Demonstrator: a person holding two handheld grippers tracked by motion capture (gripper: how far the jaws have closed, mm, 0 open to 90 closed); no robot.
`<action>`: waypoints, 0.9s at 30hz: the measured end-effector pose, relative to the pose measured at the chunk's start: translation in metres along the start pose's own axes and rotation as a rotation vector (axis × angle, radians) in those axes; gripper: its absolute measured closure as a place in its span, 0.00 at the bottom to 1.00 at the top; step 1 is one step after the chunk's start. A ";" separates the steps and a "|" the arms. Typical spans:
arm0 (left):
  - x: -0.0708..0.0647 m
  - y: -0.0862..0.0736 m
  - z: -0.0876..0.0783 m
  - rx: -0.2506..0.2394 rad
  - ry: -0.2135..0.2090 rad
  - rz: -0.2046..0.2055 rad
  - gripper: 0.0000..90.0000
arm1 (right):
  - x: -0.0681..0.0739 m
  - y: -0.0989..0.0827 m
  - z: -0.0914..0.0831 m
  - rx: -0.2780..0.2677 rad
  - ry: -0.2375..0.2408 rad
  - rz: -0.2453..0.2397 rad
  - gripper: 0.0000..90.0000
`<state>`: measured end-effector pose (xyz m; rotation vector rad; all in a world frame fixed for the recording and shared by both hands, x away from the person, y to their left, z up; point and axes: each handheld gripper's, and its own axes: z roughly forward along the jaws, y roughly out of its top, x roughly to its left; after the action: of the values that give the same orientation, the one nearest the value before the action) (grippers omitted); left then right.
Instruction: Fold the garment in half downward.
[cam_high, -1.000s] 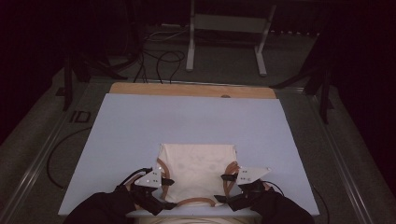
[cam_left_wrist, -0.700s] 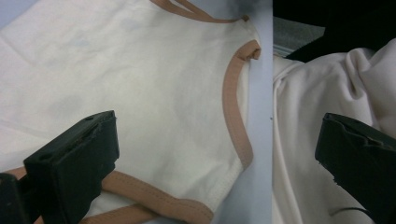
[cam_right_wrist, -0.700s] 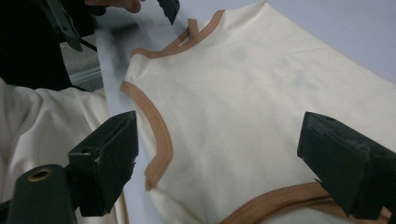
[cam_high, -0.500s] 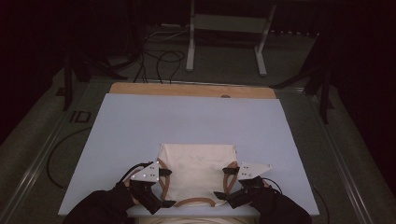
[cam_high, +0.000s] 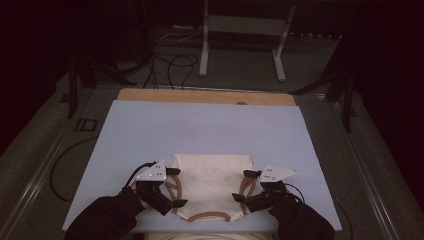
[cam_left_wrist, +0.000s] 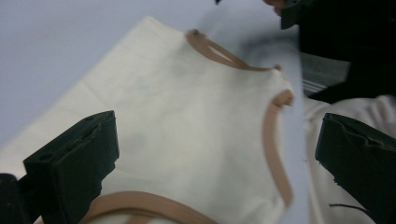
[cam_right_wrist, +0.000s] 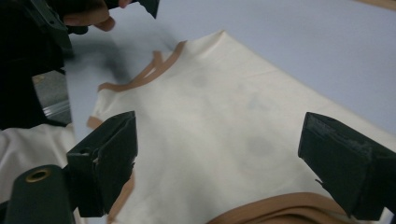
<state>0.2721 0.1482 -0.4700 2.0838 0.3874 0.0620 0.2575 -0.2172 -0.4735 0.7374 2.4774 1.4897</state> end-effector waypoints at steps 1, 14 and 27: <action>0.002 0.002 -0.001 -0.005 0.015 0.000 0.00 | -0.002 0.001 -0.001 -0.005 -0.006 0.000 0.13; 0.042 0.004 -0.014 -0.047 0.078 -0.072 0.00 | -0.030 0.020 -0.007 -0.022 -0.075 -0.002 0.12; 0.071 0.005 -0.010 0.020 0.153 -0.127 0.00 | -0.067 0.025 0.000 0.027 -0.110 0.066 0.12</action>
<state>0.3385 0.1748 -0.4685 2.0756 0.6142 0.1433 0.3238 -0.2400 -0.4598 0.8888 2.4177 1.3993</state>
